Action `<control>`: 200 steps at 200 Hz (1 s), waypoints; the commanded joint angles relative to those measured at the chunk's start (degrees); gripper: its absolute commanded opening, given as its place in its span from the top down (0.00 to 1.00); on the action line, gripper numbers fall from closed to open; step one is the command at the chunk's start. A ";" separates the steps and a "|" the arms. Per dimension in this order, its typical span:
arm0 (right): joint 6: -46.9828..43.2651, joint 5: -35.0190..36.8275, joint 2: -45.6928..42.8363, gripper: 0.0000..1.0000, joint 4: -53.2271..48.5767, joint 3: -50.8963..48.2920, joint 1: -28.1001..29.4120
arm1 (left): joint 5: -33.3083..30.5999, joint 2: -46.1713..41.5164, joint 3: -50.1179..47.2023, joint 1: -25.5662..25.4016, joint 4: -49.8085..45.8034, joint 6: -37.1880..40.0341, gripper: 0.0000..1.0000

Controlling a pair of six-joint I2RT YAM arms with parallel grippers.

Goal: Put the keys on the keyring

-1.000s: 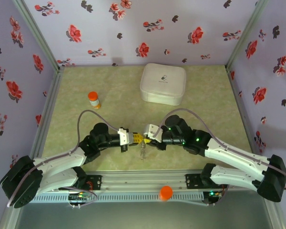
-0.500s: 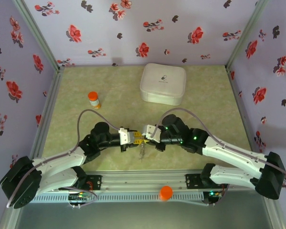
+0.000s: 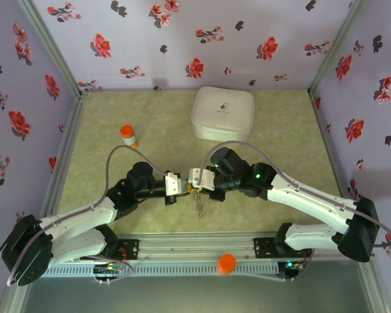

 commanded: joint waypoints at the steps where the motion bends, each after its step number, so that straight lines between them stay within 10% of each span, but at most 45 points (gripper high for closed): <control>1: 0.48 -1.53 -2.62 0.88 3.51 -0.59 0.04 | 0.34 -0.17 0.92 -0.22 0.33 0.86 1.00; 49: 7.53 -5.42 -10.40 0.64 12.28 -10.00 -4.01 | 1.45 -1.15 -4.11 -0.24 13.85 -4.10 1.00; 200: 11.90 -6.61 -10.33 0.84 13.02 -11.02 -4.26 | 3.56 -0.89 -5.96 -0.20 20.12 -7.17 1.00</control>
